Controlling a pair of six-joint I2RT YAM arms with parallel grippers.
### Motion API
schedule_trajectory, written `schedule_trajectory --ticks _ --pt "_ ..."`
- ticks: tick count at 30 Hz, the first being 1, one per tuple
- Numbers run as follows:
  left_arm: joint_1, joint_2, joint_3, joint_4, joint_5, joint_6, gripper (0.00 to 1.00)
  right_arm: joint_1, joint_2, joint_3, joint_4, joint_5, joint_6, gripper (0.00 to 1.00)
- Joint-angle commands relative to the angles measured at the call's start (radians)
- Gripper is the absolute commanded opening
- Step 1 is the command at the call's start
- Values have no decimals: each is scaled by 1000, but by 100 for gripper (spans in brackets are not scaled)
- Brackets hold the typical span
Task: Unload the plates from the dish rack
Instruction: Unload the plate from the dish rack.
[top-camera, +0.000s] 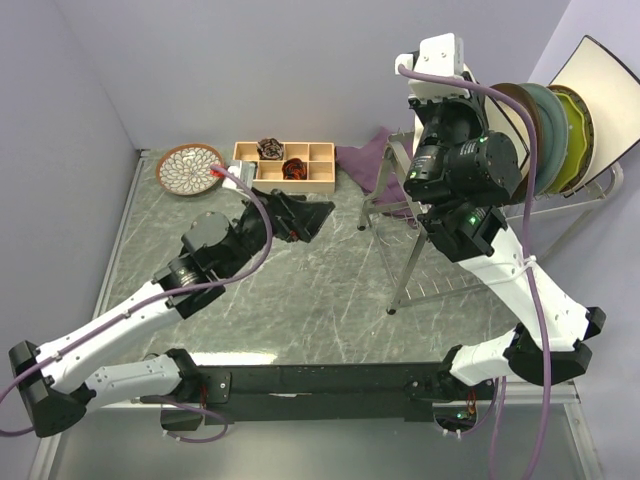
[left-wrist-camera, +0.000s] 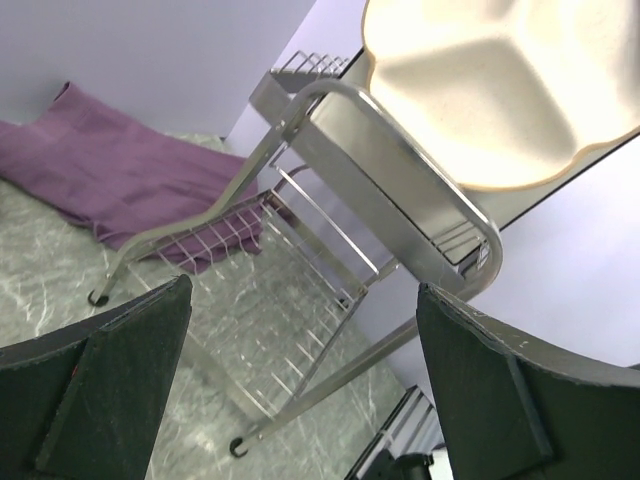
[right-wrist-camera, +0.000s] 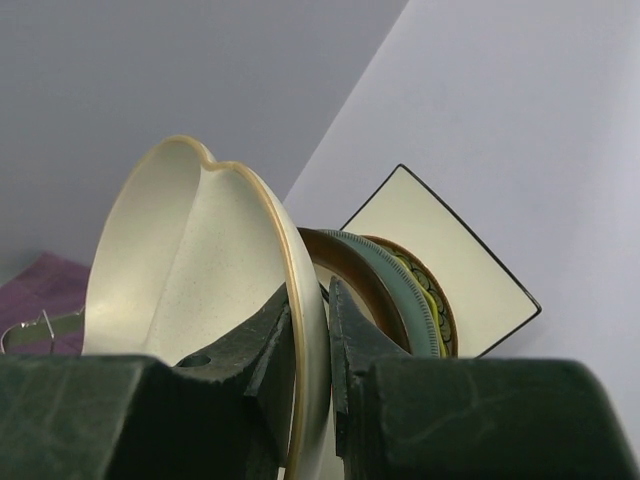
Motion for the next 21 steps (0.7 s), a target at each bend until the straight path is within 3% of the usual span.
schedule_trajectory --ticks 1,14,21 --pt "19 37 75 96 35 28 100 -6 -70 -13 160 -157 20 0" --pt "212 164 121 184 313 -61 100 -42 -111 -58 126 -207 67 0" --pt "251 216 144 239 413 -39 99 -60 -105 -70 129 -239 81 0"
